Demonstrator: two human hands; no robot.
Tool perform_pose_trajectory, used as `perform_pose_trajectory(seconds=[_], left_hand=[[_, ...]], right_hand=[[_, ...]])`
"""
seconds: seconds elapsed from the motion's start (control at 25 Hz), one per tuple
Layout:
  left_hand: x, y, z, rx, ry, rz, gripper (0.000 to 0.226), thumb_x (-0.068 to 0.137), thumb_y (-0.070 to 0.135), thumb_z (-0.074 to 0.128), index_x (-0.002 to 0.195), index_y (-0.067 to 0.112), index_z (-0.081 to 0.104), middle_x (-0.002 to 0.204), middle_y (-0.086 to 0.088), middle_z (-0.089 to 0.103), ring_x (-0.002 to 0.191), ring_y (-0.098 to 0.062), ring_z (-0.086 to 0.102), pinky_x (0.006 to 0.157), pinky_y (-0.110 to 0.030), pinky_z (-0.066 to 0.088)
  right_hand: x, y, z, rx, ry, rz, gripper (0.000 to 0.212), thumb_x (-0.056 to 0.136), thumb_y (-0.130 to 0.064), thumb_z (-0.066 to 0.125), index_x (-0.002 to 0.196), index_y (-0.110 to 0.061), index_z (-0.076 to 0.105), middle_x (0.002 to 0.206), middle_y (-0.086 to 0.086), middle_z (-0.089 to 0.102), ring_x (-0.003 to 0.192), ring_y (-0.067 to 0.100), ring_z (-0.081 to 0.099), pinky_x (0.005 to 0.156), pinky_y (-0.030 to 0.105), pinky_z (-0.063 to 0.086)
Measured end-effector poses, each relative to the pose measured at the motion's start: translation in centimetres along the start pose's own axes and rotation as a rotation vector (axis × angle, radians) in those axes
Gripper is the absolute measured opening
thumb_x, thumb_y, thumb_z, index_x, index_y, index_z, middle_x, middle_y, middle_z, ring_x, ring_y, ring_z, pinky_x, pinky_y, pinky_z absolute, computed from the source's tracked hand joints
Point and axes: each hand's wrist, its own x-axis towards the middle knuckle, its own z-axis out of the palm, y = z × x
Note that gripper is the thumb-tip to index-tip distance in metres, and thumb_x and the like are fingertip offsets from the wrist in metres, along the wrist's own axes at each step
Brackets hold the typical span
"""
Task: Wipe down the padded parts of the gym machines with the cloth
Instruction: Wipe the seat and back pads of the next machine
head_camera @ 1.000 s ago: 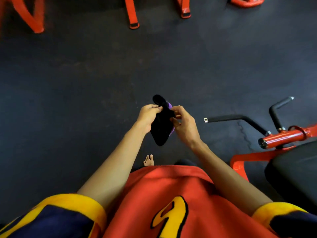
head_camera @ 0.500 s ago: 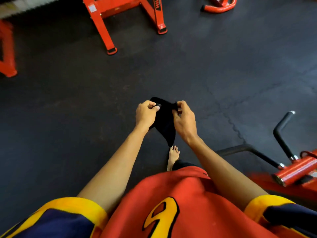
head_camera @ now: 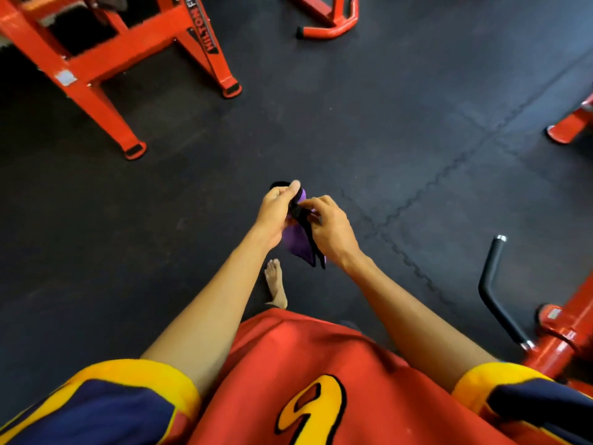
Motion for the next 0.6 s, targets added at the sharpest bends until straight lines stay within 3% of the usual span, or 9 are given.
perform_pose_trajectory(seconds=[0.08,0.16,0.24,0.36,0.44,0.52,0.6], left_hand=[[3.8,3.3,1.4,0.006,-0.108,0.025,0.015,0.095,0.018,0.07,0.104,0.009,0.063,0.088,-0.006,0.068,0.078,-0.018,0.067,0.065,-0.028,0.055],[8.6,6.1,2.8,0.085,-0.186,0.053,0.024,0.09,-0.003,0.065,0.112,0.007,0.064,0.081,-0.004,0.066,0.069,-0.014,0.062,0.06,-0.024,0.05],[12.9,9.0,4.7,0.202,-0.257,0.067,0.032,0.087,-0.01,0.058,0.114,0.005,0.066,0.071,0.0,0.06,0.06,-0.01,0.052,0.055,-0.023,0.042],[17.6,14.0,8.6,0.336,-0.367,0.123,0.03,0.087,-0.009,0.053,0.104,0.009,0.069,0.064,0.005,0.061,0.055,-0.006,0.05,0.055,-0.021,0.039],[20.7,17.6,11.8,0.386,-0.49,0.15,0.027,0.086,-0.008,0.052,0.099,0.009,0.068,0.062,0.009,0.064,0.054,-0.003,0.057,0.056,-0.017,0.043],[23.6,21.5,15.5,0.471,-0.622,0.197,0.023,0.073,0.003,0.054,0.09,0.013,0.067,0.066,0.007,0.063,0.061,-0.006,0.056,0.058,-0.019,0.041],[27.0,24.9,19.5,0.55,-0.715,0.245,0.029,0.061,0.009,0.051,0.083,0.017,0.067,0.07,0.005,0.061,0.065,-0.009,0.05,0.06,-0.022,0.036]], right_hand=[[3.9,0.9,-1.4,0.129,-0.01,0.039,0.047,0.091,0.006,0.046,0.125,-0.016,0.069,0.119,-0.003,0.065,0.108,0.014,0.064,0.091,0.03,0.053],[8.3,2.0,-3.2,0.278,0.07,0.117,0.056,0.079,0.011,0.037,0.111,-0.017,0.074,0.112,-0.005,0.072,0.107,0.008,0.067,0.094,0.029,0.054],[13.3,4.1,-5.4,0.305,0.212,0.194,0.056,0.073,0.016,0.035,0.096,-0.022,0.069,0.103,-0.007,0.072,0.098,0.004,0.067,0.092,0.029,0.054],[20.1,6.2,-9.6,0.168,0.275,0.28,0.053,0.08,0.018,0.048,0.121,-0.013,0.058,0.12,0.005,0.055,0.111,0.019,0.059,0.102,0.033,0.049],[24.4,8.0,-13.5,0.135,0.204,0.393,0.068,0.083,0.011,0.064,0.145,-0.008,0.045,0.137,0.013,0.042,0.125,0.022,0.049,0.109,0.034,0.044],[28.5,9.8,-17.9,0.113,0.16,0.462,0.079,0.082,0.003,0.075,0.152,-0.009,0.04,0.148,0.016,0.035,0.135,0.025,0.044,0.115,0.037,0.04],[31.8,11.8,-22.4,0.1,0.175,0.478,0.075,0.08,-0.002,0.079,0.147,-0.012,0.049,0.15,0.014,0.037,0.139,0.026,0.043,0.115,0.036,0.038]])
